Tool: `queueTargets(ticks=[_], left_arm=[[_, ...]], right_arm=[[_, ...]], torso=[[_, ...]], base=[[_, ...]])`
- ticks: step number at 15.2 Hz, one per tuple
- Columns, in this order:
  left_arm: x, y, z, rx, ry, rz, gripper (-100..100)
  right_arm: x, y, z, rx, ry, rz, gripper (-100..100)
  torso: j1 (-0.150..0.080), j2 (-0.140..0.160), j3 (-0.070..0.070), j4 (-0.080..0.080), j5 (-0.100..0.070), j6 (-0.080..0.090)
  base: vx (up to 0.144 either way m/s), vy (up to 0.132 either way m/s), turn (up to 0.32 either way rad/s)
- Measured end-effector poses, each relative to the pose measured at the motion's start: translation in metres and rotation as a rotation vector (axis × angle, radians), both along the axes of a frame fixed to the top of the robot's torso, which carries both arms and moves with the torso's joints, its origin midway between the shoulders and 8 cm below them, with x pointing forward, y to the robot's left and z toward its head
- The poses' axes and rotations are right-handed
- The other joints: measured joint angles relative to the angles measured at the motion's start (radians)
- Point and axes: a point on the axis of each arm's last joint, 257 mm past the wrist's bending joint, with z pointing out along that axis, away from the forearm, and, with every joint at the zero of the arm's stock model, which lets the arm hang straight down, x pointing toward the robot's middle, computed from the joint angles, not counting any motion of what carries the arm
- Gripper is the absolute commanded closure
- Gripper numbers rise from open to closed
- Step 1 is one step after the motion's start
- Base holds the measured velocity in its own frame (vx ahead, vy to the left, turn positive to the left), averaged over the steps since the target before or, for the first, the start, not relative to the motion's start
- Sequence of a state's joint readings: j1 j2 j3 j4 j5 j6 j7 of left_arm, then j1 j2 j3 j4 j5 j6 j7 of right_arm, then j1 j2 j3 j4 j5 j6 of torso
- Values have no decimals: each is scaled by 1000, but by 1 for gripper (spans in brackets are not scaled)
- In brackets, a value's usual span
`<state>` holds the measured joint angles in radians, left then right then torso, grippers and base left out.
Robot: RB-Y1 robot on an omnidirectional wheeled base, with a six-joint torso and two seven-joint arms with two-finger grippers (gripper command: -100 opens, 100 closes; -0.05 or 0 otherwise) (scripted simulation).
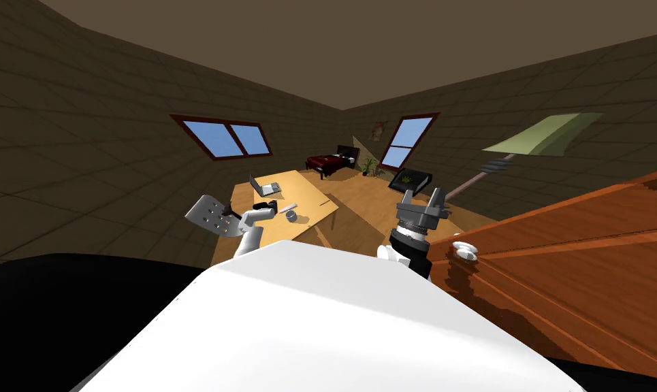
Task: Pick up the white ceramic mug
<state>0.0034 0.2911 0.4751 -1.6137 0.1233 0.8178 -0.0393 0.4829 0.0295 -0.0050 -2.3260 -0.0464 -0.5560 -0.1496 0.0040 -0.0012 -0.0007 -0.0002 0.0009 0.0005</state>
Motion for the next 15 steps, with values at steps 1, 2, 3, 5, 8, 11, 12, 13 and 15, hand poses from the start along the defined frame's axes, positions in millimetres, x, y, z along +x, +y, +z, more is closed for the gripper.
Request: queueTargets(ticks=[1, 2, 3, 5, 8, 11, 12, 13, 15], left_arm=[[-5, 3, -7, -18, 22, 13, -100], [-9, 4, -12, -31, 39, 20, -100], [-13, 7, -18, -49, 59, 33, -100], [-20, 7, -28, -80, 97, 51, -100], [-32, 10, -46, -131, 155, 82, -100], [-46, 14, -59, -181, 208, 111, -100], [-50, 15, -63, -199, 226, 122, -100], [-55, 13, -69, -219, 247, 132, -100], [-62, 12, -78, -252, 282, 150, -100]], right_arm=[[0, 0, 0, 0, 0, 0, 0], [0, 0, 0, 0, 0, 0, 0], [0, 0, 0, 0, 0, 0, 0], [0, 0, 0, 0, 0, 0, 0], [0, 0, 0, 0, 0, 0, 0], [0, 0, 0, 0, 0, 0, 0], [0, 0, 0, 0, 0, 0, 0], [0, 0, 0, 0, 0, 0, 0], [0, 0, 0, 0, 0, 0, 0]], torso=[[0, 0, 0, 0, 0, 0], [0, 0, 0, 0, 0, -1], [0, 0, 0, 0, 0, 0], [0, 0, 0, 0, 0, -1], [0, 0, 0, 0, 0, -1], [0, -1, 0, 0, 0, -1], [0, -1, 0, 0, 0, 0], [0, -1, 0, 0, 0, 0], [0, -1, -1, 0, 0, 0]], base=[[-21, 38, -116], [-21, 28, -267], [-23, 35, -284], [-19, 31, -149], [-22, 34, -182], [-18, 30, -186], [-24, 35, -216], [-18, 30, -79], [-14, 30, -221]])
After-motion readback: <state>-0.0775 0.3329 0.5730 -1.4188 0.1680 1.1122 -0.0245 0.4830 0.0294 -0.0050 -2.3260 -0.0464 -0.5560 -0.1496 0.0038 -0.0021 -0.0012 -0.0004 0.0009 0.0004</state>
